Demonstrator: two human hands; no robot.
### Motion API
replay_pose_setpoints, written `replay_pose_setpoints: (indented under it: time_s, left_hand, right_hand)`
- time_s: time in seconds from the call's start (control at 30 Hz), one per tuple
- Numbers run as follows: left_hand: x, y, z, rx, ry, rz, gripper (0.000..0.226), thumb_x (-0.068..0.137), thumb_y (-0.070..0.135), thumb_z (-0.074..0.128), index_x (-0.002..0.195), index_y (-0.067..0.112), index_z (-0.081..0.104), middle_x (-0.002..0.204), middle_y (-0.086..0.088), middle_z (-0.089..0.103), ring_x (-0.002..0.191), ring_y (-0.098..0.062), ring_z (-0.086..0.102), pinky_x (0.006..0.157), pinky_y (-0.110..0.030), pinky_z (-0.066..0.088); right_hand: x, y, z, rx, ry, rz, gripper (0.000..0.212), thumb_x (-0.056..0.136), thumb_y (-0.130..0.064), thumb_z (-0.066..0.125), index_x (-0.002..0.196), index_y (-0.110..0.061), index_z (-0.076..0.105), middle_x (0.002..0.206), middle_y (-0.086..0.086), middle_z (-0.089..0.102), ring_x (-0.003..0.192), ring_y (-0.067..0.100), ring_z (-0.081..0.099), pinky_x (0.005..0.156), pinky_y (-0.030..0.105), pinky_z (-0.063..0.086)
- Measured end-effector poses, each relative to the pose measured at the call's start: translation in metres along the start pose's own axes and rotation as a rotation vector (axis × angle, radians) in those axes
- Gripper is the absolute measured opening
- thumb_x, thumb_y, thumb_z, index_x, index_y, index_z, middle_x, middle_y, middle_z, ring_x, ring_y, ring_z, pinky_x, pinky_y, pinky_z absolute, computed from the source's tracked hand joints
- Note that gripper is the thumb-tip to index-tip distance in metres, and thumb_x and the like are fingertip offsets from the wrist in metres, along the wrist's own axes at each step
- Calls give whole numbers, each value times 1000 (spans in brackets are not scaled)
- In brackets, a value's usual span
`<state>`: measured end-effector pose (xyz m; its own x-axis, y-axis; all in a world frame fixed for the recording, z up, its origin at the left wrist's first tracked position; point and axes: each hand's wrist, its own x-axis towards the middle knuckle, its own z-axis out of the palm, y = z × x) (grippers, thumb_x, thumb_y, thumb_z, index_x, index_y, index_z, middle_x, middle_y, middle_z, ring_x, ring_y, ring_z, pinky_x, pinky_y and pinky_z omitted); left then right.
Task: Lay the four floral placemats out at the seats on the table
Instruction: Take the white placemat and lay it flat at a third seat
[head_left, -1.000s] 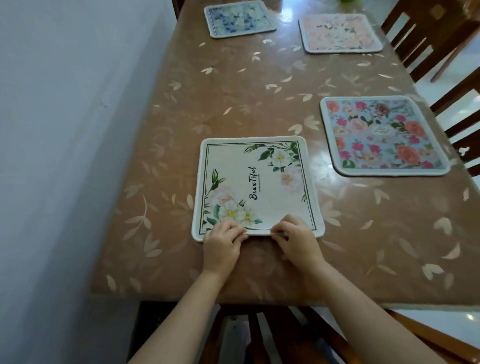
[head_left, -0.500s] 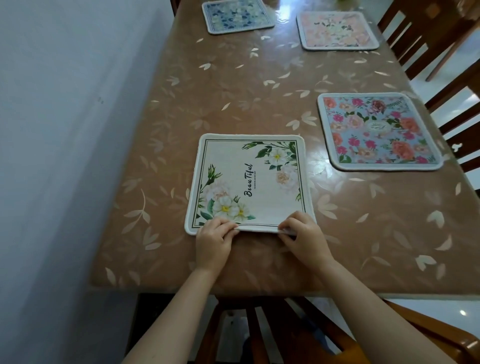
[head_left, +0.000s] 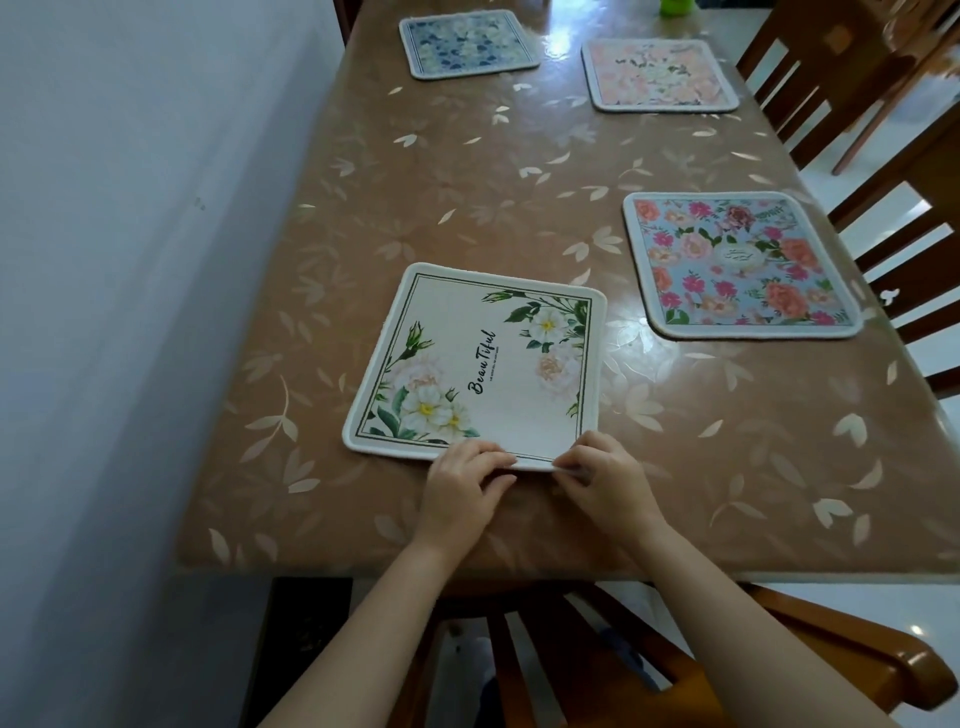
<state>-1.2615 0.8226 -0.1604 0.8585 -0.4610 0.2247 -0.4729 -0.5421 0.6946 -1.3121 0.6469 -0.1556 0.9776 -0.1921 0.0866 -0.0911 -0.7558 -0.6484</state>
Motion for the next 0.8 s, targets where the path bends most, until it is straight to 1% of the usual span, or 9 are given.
replay_pose_setpoints:
  time_s: [0.1, 0.23, 0.37, 0.5, 0.6, 0.67, 0.7, 0.73, 0.8]
  left_hand:
    - [-2, 9, 3, -26, -1, -10, 14, 74, 8, 73, 87, 12, 71, 86, -5, 66, 84, -23, 61, 77, -47, 49]
    - [-1, 11, -2, 27, 68, -53, 10, 75, 13, 72, 86, 15, 71, 83, -1, 65, 81, -19, 60, 77, -39, 44]
    - [-5, 5, -9, 45, 45, -86, 5, 78, 12, 69, 83, 14, 69, 82, -1, 64, 80, -20, 59, 76, -36, 39]
    - [-13, -2, -18, -12, 41, -129, 6, 78, 1, 66, 80, 7, 66, 78, -6, 61, 77, -24, 57, 72, -37, 46]
    - [-20, -11, -31, -111, 102, -242, 10, 79, -4, 64, 80, 6, 65, 81, -2, 59, 80, -19, 57, 74, -27, 47]
    - [-25, -18, -41, -140, 140, -298, 12, 79, -5, 63, 81, 8, 64, 82, 2, 58, 81, -15, 57, 75, -19, 46]
    - [-27, -21, -46, -142, 155, -318, 13, 79, -5, 63, 81, 8, 64, 83, 2, 58, 81, -14, 57, 75, -18, 46]
    - [-30, -23, -52, -139, 164, -335, 13, 79, -5, 62, 82, 7, 65, 83, 0, 59, 81, -14, 57, 76, -20, 47]
    - [-34, -26, -61, -112, 162, -351, 12, 79, -5, 63, 82, 7, 65, 84, -1, 60, 82, -15, 57, 77, -24, 47]
  right_hand:
    - [1, -11, 3, 100, 1, 7, 5, 71, -5, 74, 71, -7, 69, 73, 4, 59, 70, 15, 56, 61, 23, 45]
    - [5, -24, 5, 201, -16, 1, 6, 72, -7, 74, 72, -8, 69, 74, 2, 58, 66, 14, 56, 60, 26, 49]
    - [4, -34, 10, 240, -52, -5, 6, 72, -9, 75, 72, -10, 69, 75, 1, 58, 67, 13, 57, 61, 26, 50]
    - [4, -42, 15, 220, -133, -34, 7, 73, -9, 74, 73, -11, 67, 76, -1, 58, 69, 14, 55, 63, 27, 49]
    - [7, -44, 17, 210, -150, -47, 8, 71, -6, 73, 73, -10, 66, 77, -1, 58, 73, 15, 55, 65, 27, 47]
    - [10, -45, 18, 222, -160, -45, 9, 71, -4, 73, 73, -10, 66, 77, -1, 58, 74, 11, 54, 66, 22, 47]
    - [12, -46, 19, 236, -176, -43, 10, 72, -5, 73, 72, -11, 66, 76, -3, 59, 73, 6, 54, 65, 17, 46]
    - [14, -48, 20, 253, -199, -41, 11, 72, -6, 73, 71, -13, 66, 76, -5, 58, 72, 2, 54, 64, 11, 43]
    - [17, -54, 25, 273, -250, -42, 12, 74, -6, 73, 70, -15, 66, 75, -11, 57, 72, -4, 54, 62, 6, 40]
